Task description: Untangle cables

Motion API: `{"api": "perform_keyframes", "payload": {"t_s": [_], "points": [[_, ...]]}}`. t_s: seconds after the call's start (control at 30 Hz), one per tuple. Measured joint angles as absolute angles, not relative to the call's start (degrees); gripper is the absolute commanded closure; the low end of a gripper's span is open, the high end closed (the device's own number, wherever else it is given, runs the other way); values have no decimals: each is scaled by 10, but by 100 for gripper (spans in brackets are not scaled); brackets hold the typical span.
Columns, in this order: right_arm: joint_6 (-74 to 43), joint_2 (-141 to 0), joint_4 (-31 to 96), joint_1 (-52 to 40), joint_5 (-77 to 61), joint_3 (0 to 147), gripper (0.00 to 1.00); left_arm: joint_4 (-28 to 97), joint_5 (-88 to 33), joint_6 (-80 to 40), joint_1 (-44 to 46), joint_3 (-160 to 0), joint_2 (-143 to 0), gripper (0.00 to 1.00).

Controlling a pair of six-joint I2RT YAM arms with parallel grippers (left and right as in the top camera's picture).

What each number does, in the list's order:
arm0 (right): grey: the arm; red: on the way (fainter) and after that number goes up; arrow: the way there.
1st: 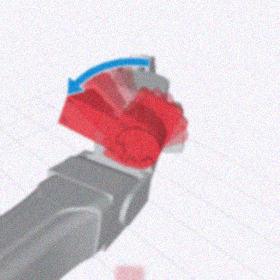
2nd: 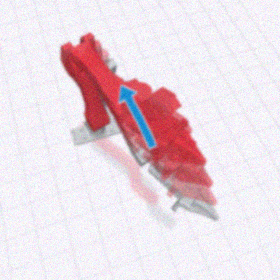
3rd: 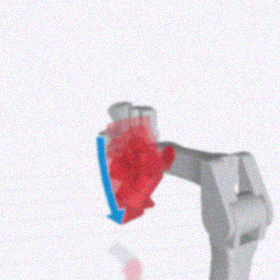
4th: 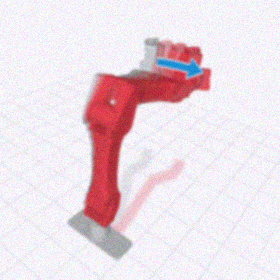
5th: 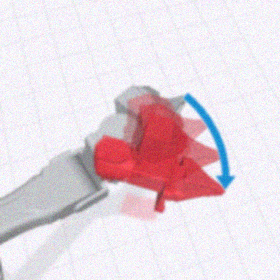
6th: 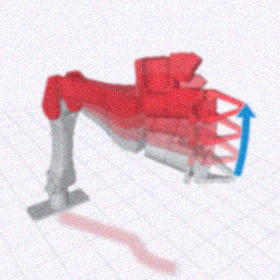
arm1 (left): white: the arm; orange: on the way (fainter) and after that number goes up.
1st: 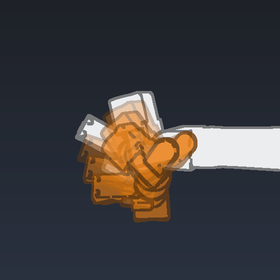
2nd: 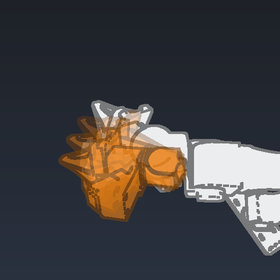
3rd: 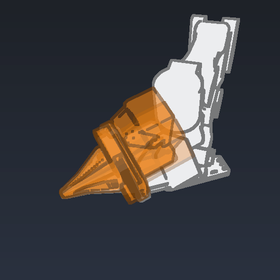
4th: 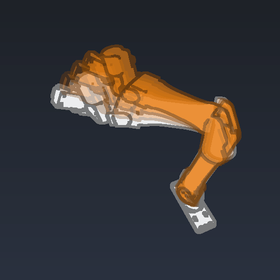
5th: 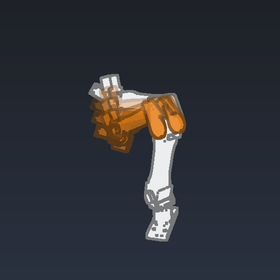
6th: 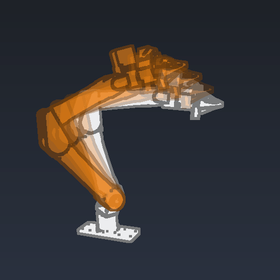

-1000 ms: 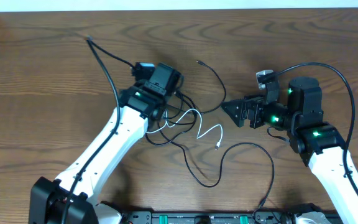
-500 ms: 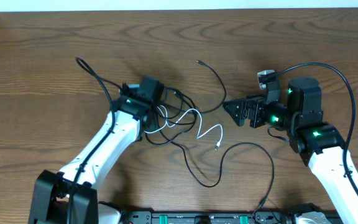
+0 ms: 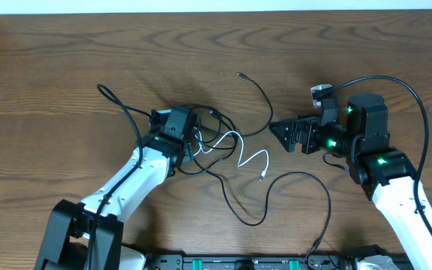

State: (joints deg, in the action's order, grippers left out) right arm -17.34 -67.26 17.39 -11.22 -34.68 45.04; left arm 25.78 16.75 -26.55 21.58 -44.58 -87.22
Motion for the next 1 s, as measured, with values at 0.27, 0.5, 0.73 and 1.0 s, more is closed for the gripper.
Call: {"api": "perform_keyframes", "payload": {"t_s": [0.27,0.5,0.73,1.0], "points": [[-173,-673,174,-112,-347,450,1,240,168,-261,216,-428,-872,7],[-173,-673,175,-112,-347,450,1,224,194,-257,216,-428,-897,0],[-173,-673,175,-112,-347,450,1,204,212,-257,216,-428,-921,7],[-173,-673,175,-112,-347,450,1,205,218,-255,216,-428,-922,71]]}}
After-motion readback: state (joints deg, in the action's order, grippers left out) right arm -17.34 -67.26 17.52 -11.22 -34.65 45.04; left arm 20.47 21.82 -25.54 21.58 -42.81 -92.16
